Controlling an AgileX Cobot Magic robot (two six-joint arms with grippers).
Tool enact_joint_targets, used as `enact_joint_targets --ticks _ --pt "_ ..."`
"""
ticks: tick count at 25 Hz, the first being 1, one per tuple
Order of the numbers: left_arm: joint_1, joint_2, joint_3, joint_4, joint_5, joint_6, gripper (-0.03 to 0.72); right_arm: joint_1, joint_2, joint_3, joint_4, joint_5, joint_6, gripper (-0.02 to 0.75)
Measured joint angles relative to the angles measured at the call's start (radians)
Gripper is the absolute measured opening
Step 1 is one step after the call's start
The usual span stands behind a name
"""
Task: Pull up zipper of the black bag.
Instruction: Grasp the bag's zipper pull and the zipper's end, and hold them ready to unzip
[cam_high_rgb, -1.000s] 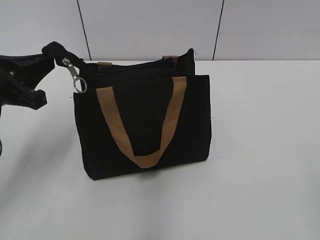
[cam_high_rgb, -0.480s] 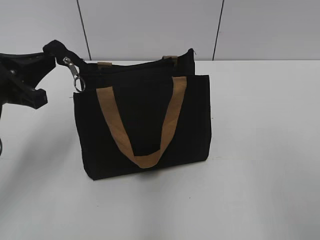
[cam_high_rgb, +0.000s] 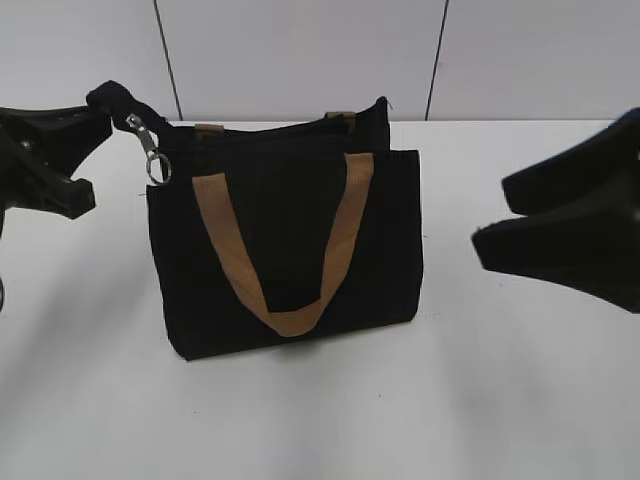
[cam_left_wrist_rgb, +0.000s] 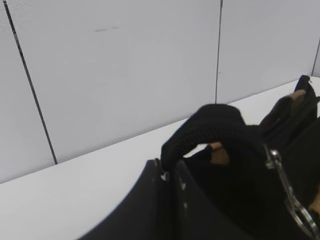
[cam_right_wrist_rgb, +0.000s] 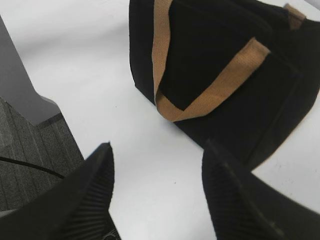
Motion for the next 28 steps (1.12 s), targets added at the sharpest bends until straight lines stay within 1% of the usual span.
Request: enact_joint_targets --ticks 2,7,11,14,18,21,24,28 --pt "0.0 0.0 0.0 0.001 0.0 0.0 0.008 0.054 0.063 -0.024 0.013 -0.055 -0.049 0.436" --pt "0.0 0.0 0.0 0.002 0.0 -0.001 0.008 0.205 0.241 -0.094 0.094 -0.195 -0.173 0.435" --pt "0.0 0.0 0.0 0.002 0.0 -0.001 0.008 0.304 0.402 -0.177 0.16 -0.241 -0.253 0.435" --pt "0.0 0.0 0.0 0.002 0.0 -0.001 0.008 0.356 0.512 -0.249 0.198 -0.256 -0.277 0.435" --pt "0.0 0.0 0.0 0.002 0.0 -0.001 0.008 0.392 0.623 -0.35 0.235 -0.281 -0.284 0.435" --pt "0.0 0.0 0.0 0.003 0.0 -0.011 0.008 0.396 0.683 -0.412 0.273 -0.303 -0.284 0.435" --pt "0.0 0.0 0.0 0.006 0.0 -0.028 0.008 0.396 0.732 -0.461 0.286 -0.32 -0.284 0.435" --pt "0.0 0.0 0.0 0.009 0.0 -0.051 0.008 0.396 0.771 -0.503 0.322 -0.323 -0.284 0.435"
